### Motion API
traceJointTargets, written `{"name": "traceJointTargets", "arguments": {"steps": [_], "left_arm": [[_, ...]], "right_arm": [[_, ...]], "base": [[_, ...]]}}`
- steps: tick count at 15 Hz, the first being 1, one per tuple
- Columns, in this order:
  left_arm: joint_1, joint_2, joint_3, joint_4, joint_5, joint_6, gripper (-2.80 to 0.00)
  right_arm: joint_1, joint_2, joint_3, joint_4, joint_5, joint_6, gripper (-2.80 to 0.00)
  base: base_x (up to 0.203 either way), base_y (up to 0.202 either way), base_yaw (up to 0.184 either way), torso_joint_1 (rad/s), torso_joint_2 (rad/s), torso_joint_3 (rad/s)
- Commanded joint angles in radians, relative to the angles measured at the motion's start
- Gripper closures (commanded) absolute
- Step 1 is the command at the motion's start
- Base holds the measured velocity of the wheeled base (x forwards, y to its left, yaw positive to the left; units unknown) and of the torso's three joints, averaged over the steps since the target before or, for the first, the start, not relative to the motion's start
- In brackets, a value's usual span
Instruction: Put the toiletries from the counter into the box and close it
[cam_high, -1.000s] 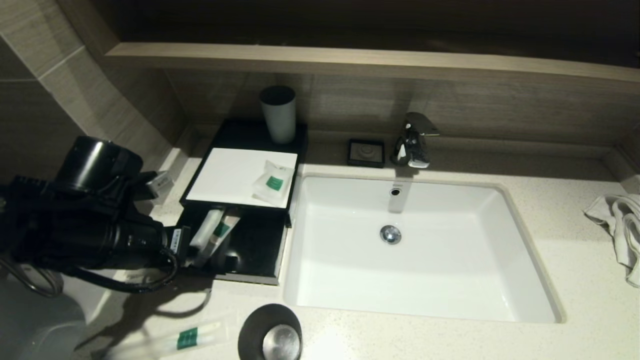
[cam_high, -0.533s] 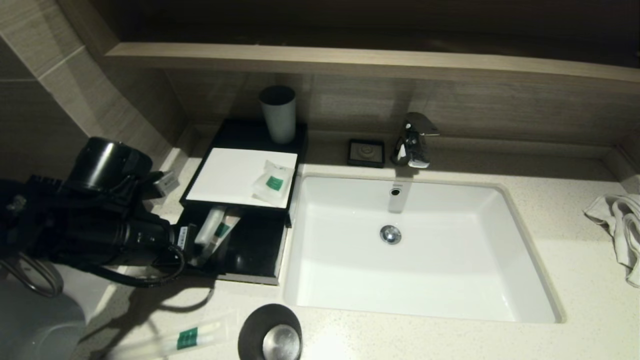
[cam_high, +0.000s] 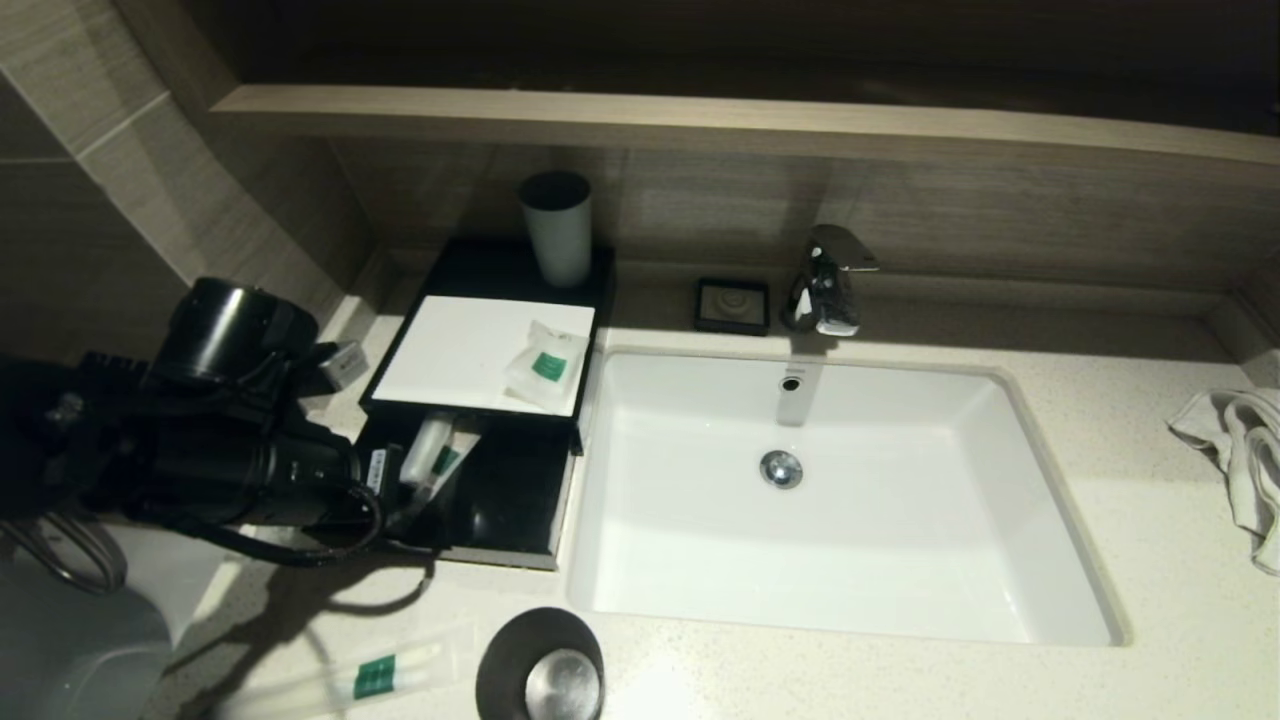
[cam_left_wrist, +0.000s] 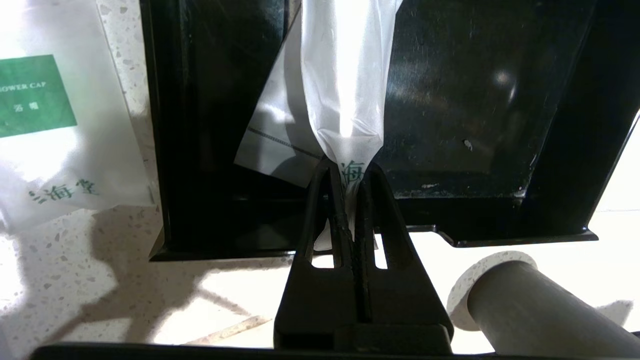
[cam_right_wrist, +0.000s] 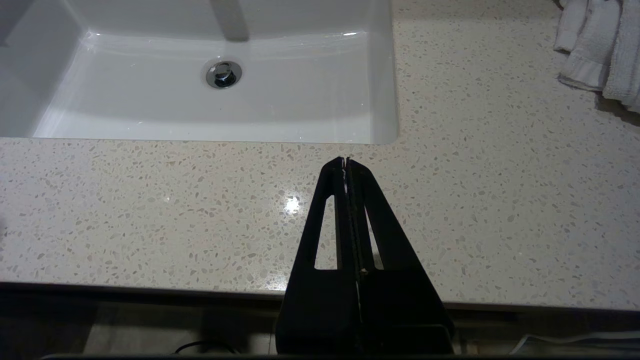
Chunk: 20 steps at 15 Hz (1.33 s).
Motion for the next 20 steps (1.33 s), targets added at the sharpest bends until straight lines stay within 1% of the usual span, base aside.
{"name": "traceJointTargets", "arguments": {"steps": [1,5,6,14,20], "left_arm": [[0.000,0.009,0.001,-0.004,-0.002,-0.001,0.00],[0.000,0.016,-0.001,-0.006,0.000,-0.001,0.00],[0.000,0.016,-0.001,-0.006,0.000,-0.001,-2.80],[0.001,-0.007,-0.039,-0.044,0.001,-0.006,-2.80],[-0.001,-0.106,-0.069,-0.044,0.000,-0.019,-2.80]], "right_arm": [[0.000,0.002,0.000,0.000,0.000,0.001,0.00],[0.000,0.002,0.000,0.000,0.000,0.001,0.00],[0.000,0.002,0.000,0.000,0.000,0.001,0.00],[0.000,0.002,0.000,0.000,0.000,0.001,0.00],[0.000,0.002,0.000,0.000,0.000,0.001,0.00]], "base": [[0.000,0.000,0.000,0.000,0.00,0.000],[0.000,0.000,0.000,0.000,0.00,0.000],[0.000,0.000,0.000,0.000,0.00,0.000],[0.000,0.000,0.000,0.000,0.00,0.000],[0.000,0.000,0.000,0.000,0.00,0.000]]}}
